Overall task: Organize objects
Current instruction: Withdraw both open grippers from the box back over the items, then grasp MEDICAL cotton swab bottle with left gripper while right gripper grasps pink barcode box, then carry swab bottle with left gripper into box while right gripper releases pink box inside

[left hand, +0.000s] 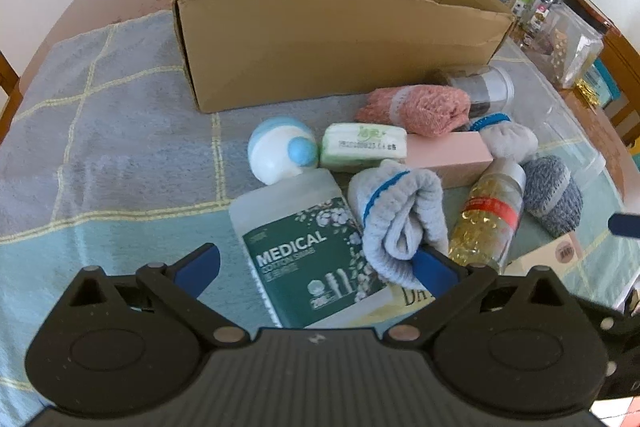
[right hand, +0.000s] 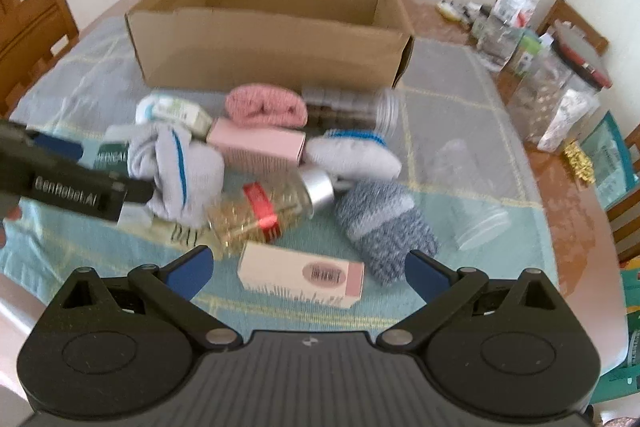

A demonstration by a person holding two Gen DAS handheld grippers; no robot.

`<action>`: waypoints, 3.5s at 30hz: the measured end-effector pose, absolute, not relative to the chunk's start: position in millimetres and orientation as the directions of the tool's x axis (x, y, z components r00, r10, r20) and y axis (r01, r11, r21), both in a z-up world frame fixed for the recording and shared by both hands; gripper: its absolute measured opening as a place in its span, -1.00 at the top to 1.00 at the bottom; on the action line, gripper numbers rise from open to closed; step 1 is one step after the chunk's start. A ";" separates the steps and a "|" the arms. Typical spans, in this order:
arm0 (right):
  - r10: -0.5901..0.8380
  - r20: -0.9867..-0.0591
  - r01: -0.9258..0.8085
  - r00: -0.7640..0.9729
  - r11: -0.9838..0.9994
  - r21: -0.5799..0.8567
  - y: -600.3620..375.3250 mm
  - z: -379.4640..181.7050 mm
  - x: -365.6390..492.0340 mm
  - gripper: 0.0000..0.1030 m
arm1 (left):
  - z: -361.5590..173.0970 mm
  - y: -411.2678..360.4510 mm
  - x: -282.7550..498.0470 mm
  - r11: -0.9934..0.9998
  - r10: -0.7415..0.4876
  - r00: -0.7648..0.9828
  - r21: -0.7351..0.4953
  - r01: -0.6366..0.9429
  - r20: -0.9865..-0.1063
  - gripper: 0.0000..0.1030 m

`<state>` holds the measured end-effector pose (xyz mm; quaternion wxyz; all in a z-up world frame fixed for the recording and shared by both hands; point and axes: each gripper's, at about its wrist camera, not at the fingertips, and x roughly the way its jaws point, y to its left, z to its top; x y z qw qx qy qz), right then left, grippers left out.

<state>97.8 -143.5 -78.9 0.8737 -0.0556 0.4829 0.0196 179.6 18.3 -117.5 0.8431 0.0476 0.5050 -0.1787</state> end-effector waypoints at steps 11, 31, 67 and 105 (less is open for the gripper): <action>0.011 -0.877 -0.111 0.481 0.993 -0.049 -157.9 -98.9 99.2 -1.00 | -117.9 40.3 159.2 0.925 -0.252 0.414 -0.092 0.369 -0.875 -0.99; 0.060 -0.902 -0.143 0.427 0.990 -0.002 -153.2 -121.7 102.2 -1.00 | -137.2 74.7 166.3 0.956 -0.163 0.432 -0.034 0.291 -0.887 -0.99; 0.011 -0.892 -0.055 0.452 0.998 -0.015 -146.0 -143.6 116.1 -1.00 | -127.6 74.5 213.2 0.966 -0.174 0.469 -0.059 0.250 -0.866 -0.99; -0.059 -0.888 0.047 0.456 0.998 -0.042 -132.1 -121.4 112.5 -0.62 | -130.9 74.2 233.1 0.877 -0.235 0.411 -0.009 0.481 -0.881 -0.61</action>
